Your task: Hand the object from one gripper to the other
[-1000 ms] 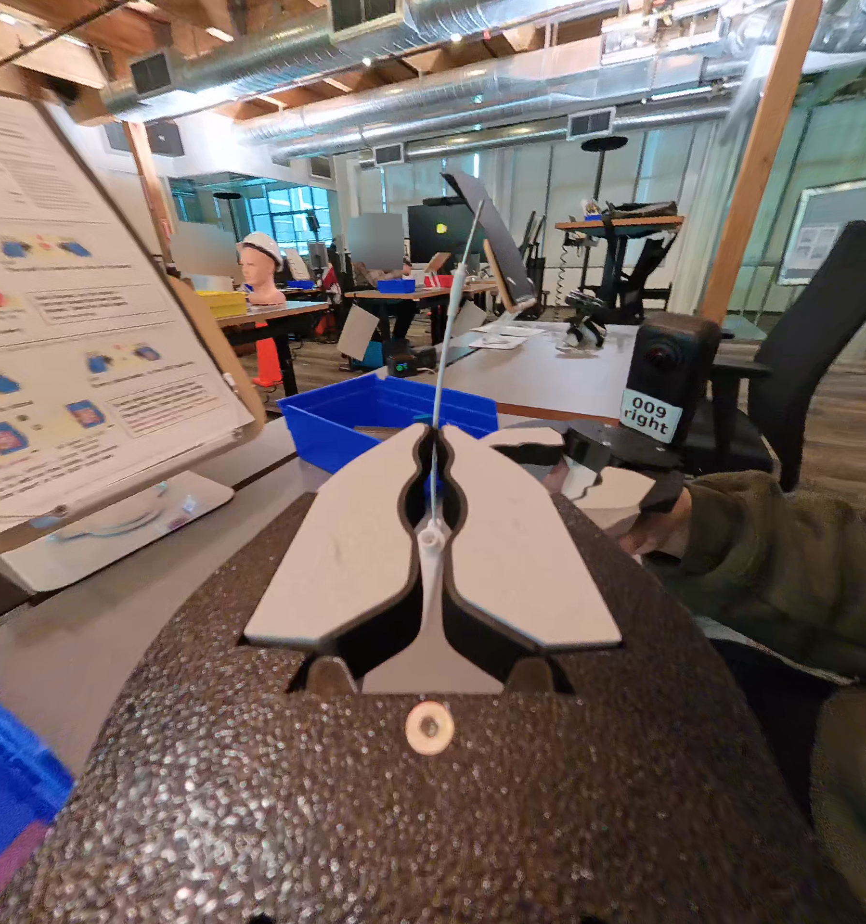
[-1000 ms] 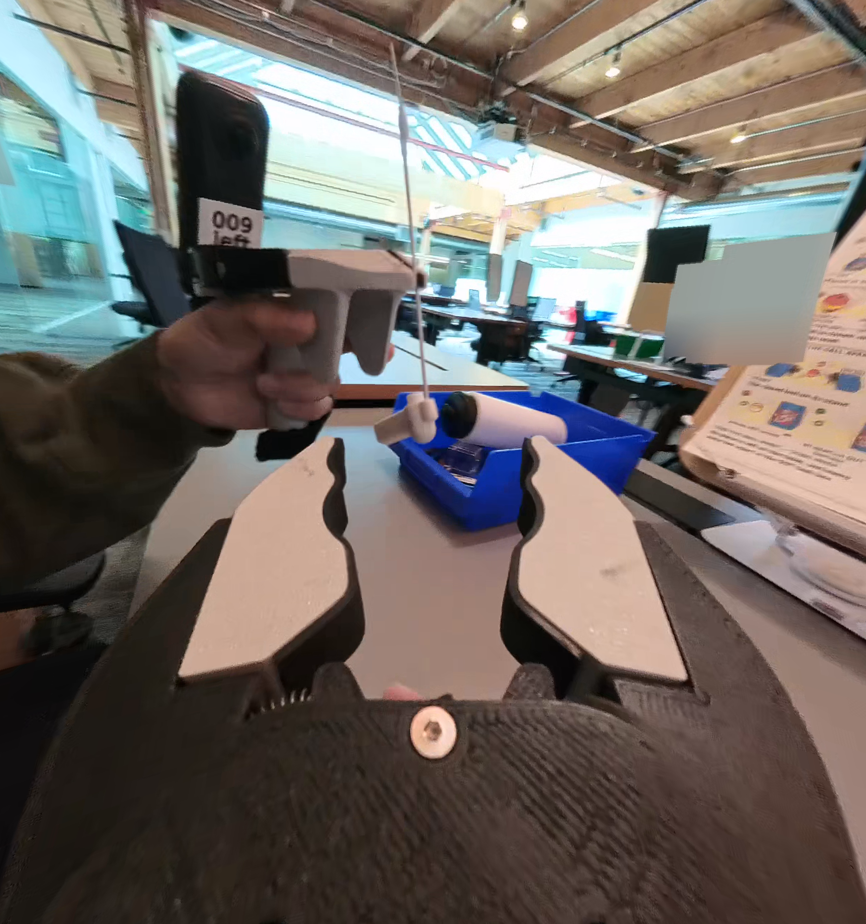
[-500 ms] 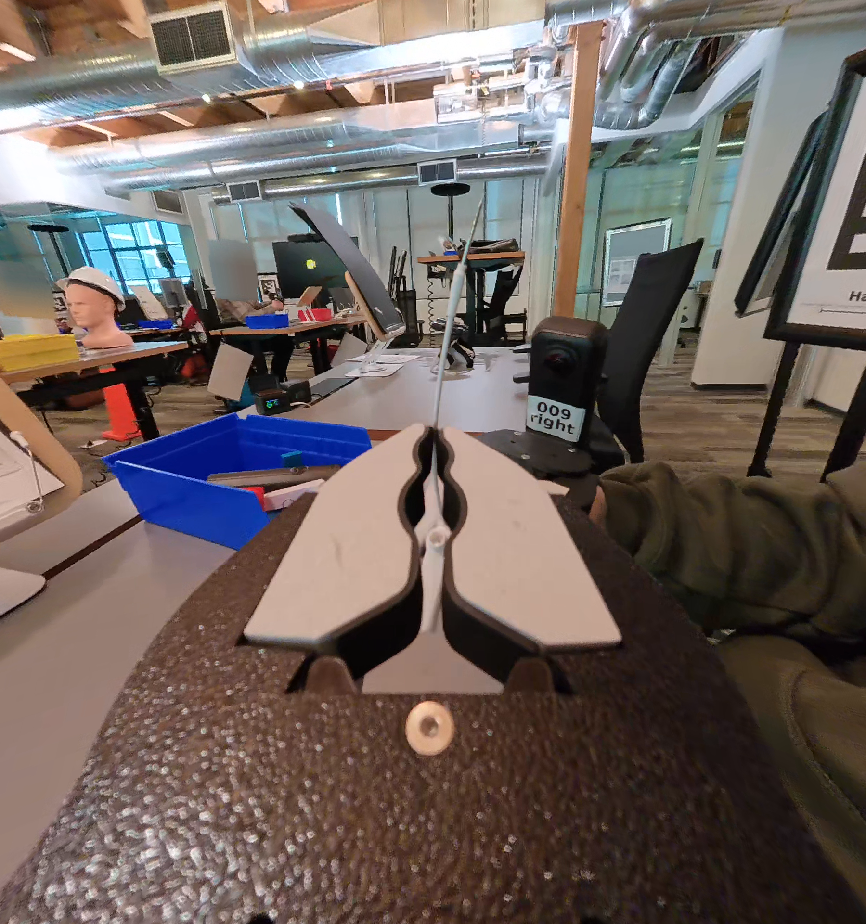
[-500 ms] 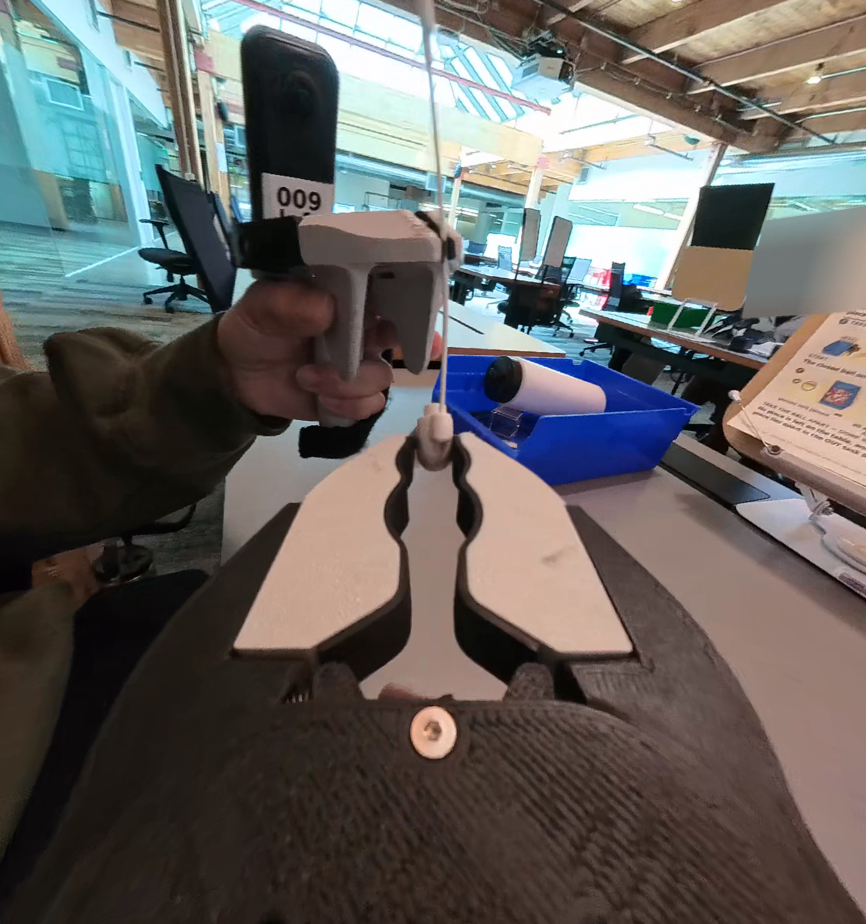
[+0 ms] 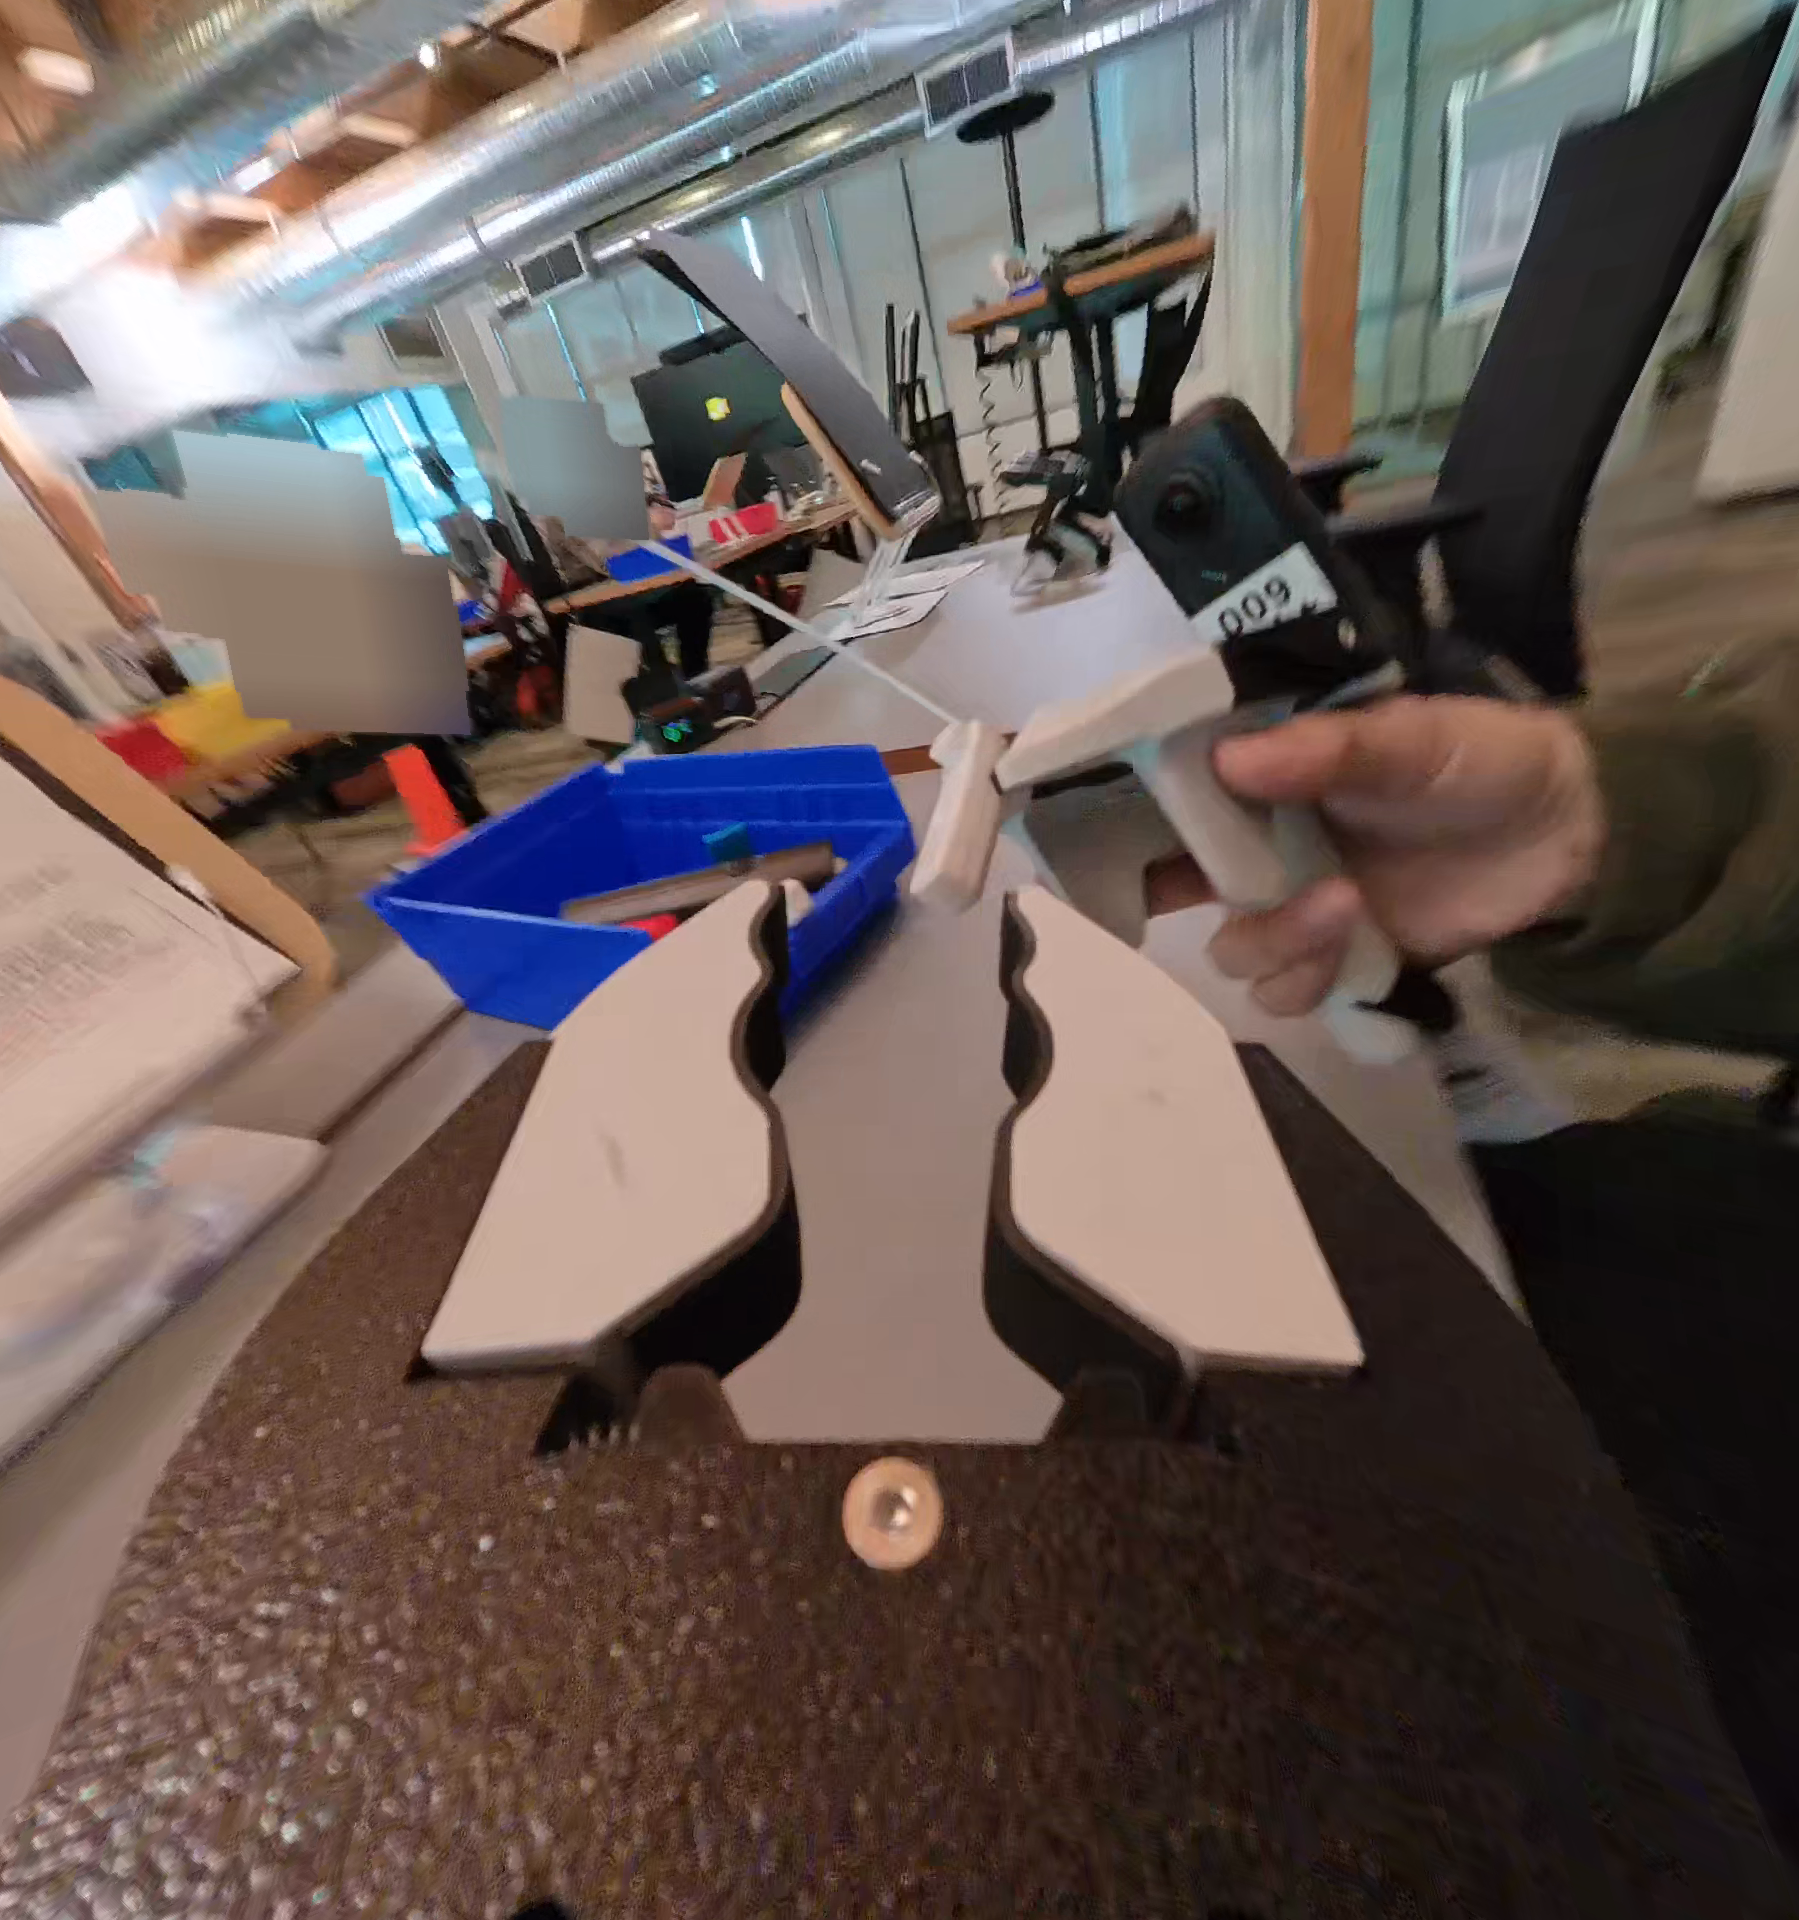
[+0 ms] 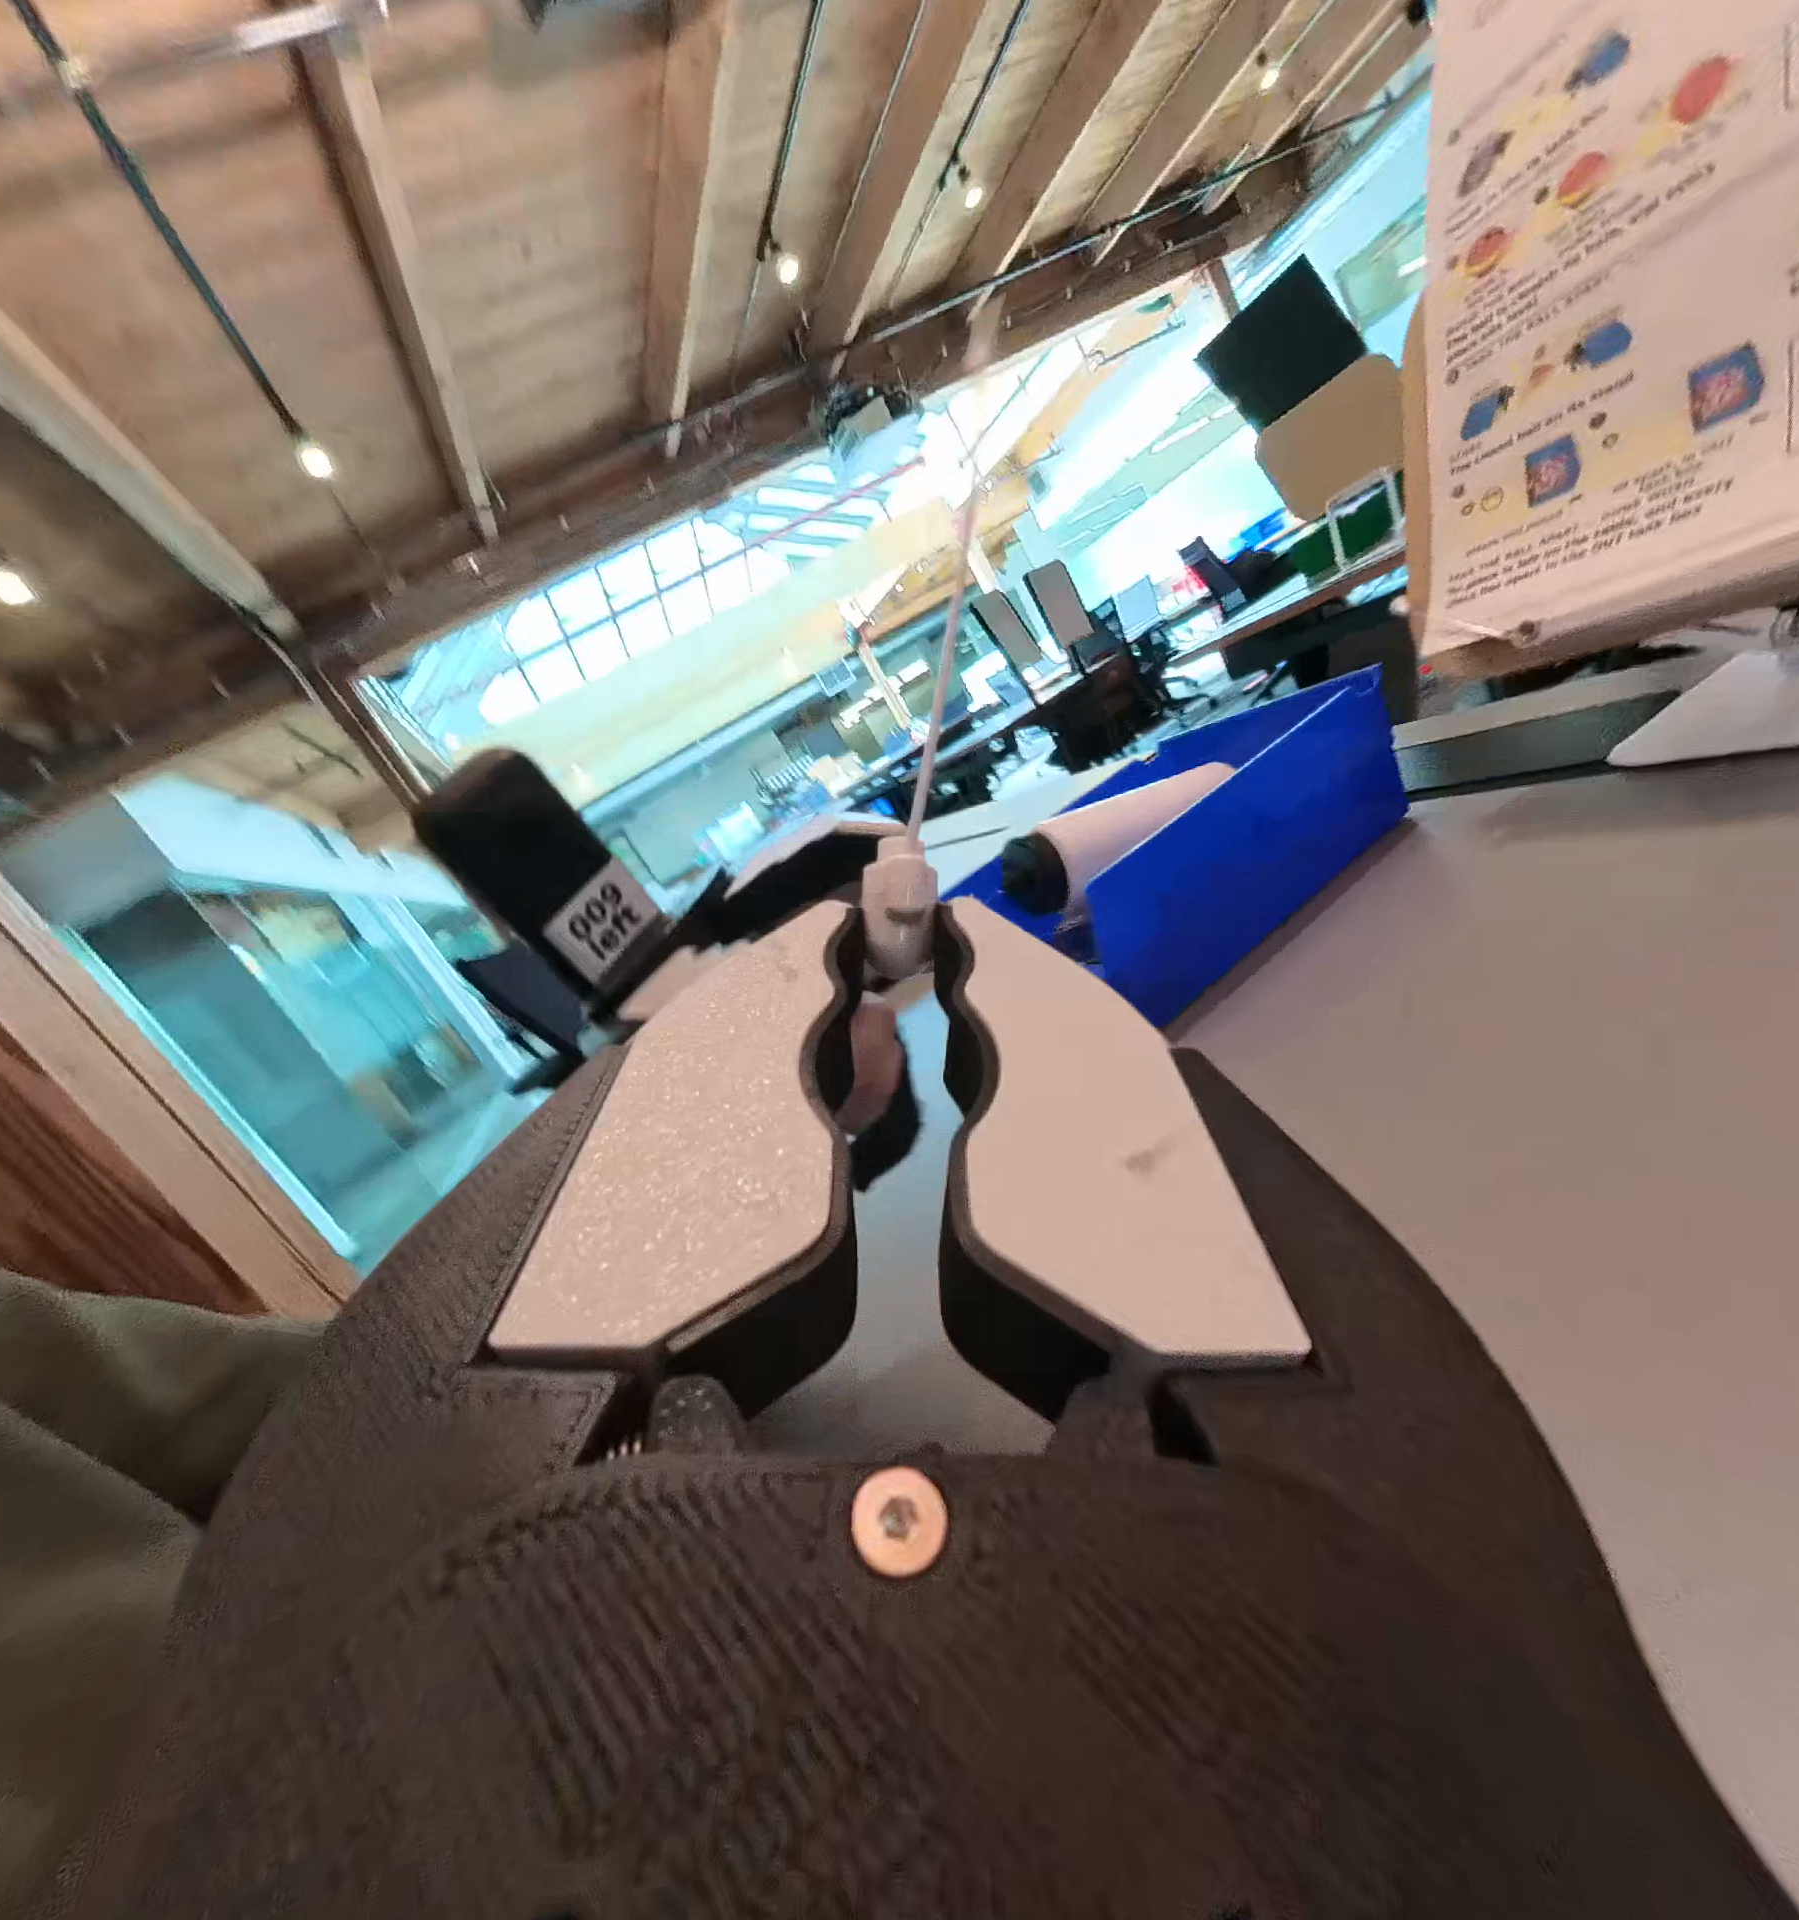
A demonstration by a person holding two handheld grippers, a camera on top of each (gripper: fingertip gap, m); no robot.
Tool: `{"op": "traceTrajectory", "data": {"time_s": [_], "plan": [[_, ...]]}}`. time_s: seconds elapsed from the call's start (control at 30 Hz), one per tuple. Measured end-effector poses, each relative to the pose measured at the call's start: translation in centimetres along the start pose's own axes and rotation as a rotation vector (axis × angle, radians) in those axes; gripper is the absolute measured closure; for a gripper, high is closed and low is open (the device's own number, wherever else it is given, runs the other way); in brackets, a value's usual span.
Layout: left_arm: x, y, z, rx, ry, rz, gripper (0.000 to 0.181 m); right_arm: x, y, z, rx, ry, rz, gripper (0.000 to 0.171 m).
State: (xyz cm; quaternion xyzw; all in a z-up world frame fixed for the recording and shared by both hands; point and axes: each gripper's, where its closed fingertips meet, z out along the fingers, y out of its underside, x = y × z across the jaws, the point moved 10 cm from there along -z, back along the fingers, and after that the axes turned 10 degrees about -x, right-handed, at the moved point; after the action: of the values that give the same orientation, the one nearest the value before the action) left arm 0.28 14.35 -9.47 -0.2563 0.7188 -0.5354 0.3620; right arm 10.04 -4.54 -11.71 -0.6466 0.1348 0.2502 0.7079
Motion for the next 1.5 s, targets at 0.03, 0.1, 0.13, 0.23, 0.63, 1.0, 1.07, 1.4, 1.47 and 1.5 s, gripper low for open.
{"op": "traceTrajectory", "data": {"time_s": [0.03, 0.1, 0.13, 0.23, 0.63, 1.0, 1.07, 1.4, 1.47, 1.5], "plan": [[0.5, -0.1, 0.4, -0.005, -0.032, 0.087, 0.145, 0.1, 0.0, -0.2, 0.009, -0.012, 0.045, 0.159], [1.5, -0.1, 1.0, -0.007, -0.07, 0.257, 0.147, 0.2, 0.0, -0.4, 0.012, -0.038, 0.103, 0.159], [1.9, -0.1, 1.2, -0.014, -0.093, 0.308, 0.147, 0.1, 0.0, -0.4, 0.004, -0.062, 0.115, 0.159], [2.2, -0.2, 1.1, 0.011, -0.144, 0.367, 0.152, -0.1, 0.2, 0.2, -0.061, -0.107, 0.113, 0.159], [1.3, 1.2, -1.6, -0.067, -0.129, 0.37, 0.168, 0.5, 0.6, 2.4, -0.179, -0.01, -0.057, 0.118], [3.6, 1.9, -3.8, -0.21, -0.569, 1.061, 0.168, 2.4, 0.9, 3.9, -0.354, -0.329, 0.352, 0.124], [4.1, 2.4, -3.6, -0.261, -0.63, 1.187, 0.168, 2.6, 1.5, 4.6, -0.375, -0.349, 0.373, 0.124], [5.5, 4.2, -3.6, -0.367, -0.713, 1.447, 0.167, 1.8, 2.5, 7.4, -0.447, -0.387, 0.357, 0.14], [5.6, 4.2, -3.7, -0.376, -0.717, 1.456, 0.167, 2.0, 2.6, 7.6, -0.445, -0.377, 0.357, 0.146], [5.6, 4.3, -3.8, -0.377, -0.721, 1.461, 0.167, 2.0, 2.7, 7.8, -0.444, -0.388, 0.36, 0.146]]}}
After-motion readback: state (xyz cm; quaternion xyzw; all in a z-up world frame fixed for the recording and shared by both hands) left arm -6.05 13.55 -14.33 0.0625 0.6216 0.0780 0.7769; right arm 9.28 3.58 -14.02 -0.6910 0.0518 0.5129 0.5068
